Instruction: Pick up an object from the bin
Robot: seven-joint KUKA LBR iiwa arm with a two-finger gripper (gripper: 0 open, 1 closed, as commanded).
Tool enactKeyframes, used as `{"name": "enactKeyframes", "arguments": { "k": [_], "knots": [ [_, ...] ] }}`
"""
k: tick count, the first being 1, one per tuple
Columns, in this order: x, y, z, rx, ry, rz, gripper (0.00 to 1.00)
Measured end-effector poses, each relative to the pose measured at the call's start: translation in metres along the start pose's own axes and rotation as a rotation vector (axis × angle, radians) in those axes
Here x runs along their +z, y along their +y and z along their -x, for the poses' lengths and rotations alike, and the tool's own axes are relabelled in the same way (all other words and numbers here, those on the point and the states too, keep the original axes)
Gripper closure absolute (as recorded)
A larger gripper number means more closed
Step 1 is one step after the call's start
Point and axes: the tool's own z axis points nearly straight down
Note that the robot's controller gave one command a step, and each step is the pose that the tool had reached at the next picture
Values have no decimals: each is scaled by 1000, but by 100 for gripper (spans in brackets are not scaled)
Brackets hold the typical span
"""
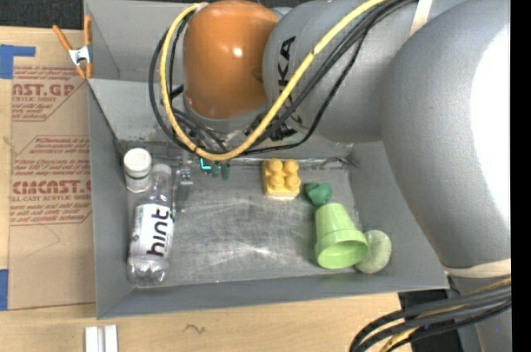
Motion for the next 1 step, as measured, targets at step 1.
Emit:
{"name": "enactKeyframes", "arguments": {
  "k": [1],
  "knots": [
    [-4,-1,2,2,-7,1,0]
  ]
}}
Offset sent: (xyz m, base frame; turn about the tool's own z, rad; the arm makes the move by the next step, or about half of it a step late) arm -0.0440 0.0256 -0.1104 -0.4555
